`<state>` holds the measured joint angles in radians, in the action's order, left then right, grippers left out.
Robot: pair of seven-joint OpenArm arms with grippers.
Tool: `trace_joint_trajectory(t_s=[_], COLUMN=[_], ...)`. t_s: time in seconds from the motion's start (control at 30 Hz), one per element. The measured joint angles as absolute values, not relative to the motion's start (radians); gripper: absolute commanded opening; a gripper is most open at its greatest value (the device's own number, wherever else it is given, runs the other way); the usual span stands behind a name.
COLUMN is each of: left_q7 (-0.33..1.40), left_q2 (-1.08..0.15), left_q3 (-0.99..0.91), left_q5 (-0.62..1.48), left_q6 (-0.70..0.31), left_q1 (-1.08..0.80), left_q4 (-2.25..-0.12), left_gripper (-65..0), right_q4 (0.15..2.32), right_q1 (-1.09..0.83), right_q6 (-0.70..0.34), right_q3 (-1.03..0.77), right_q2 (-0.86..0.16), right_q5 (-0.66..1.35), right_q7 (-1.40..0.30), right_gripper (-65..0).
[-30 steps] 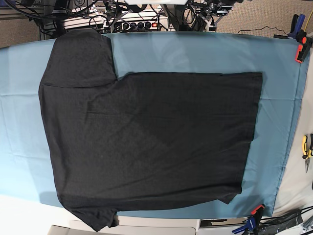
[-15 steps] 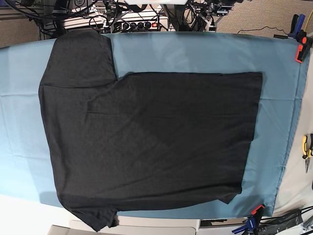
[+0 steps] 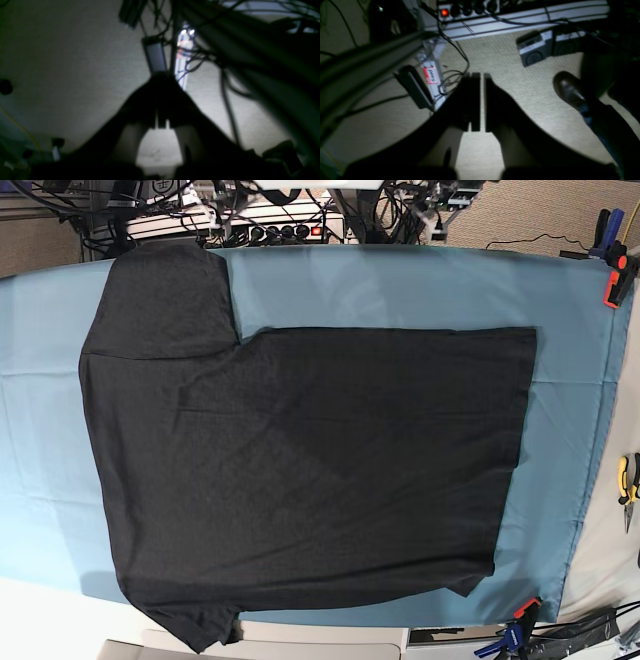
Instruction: Fold the T-shirt properly
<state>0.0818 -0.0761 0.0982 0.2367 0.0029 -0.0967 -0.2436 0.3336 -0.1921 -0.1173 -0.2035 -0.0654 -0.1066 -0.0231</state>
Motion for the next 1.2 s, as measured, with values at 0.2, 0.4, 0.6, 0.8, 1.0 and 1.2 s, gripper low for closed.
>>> trace_joint_trajectory(t_s=[0.2, 0.4, 0.6, 0.8, 1.0, 1.2], left_q7=[0.167, 0.223, 0.257, 0.337, 0.402, 0.414], left_q2=[-0.132, -0.226, -0.368, -0.498, -0.566, -0.596], left_q3=[0.102, 0.102, 0.105, 0.078, -0.039, -0.203], left_q5=[0.237, 0.236, 0.237, 0.169, 0.209, 0.313], left_q6=[0.003, 0.003, 0.002, 0.003, 0.001, -0.076], left_q1=[-0.287, -0.507, -0.78, -0.995, -1.072, -1.03], left_q4=[-0.471, -0.807, -1.25, -1.712, -2.038, -2.15], left_gripper=[-65.0, -65.0, -65.0, -65.0, -65.0, -65.0], right_q4=[0.52, 0.758, 1.073, 1.384, 1.604, 1.744], right_q1=[-0.364, -0.556, -0.785, -0.938, -0.987, -0.983], right_q6=[-0.121, -0.121, -0.119, -0.12, -0.127, -0.126], right_q3=[-0.202, -0.201, -0.199, -0.282, -0.489, -0.655], right_q2=[-0.103, -0.168, -0.243, -0.302, -0.301, -0.304], right_q5=[-0.076, -0.01, 0.012, 0.118, 0.292, 0.391], right_q7=[-0.025, -0.027, -0.038, -0.07, -0.168, -0.191], right_gripper=[-61.3, -61.3, -61.3, -61.3, -61.3, -61.3])
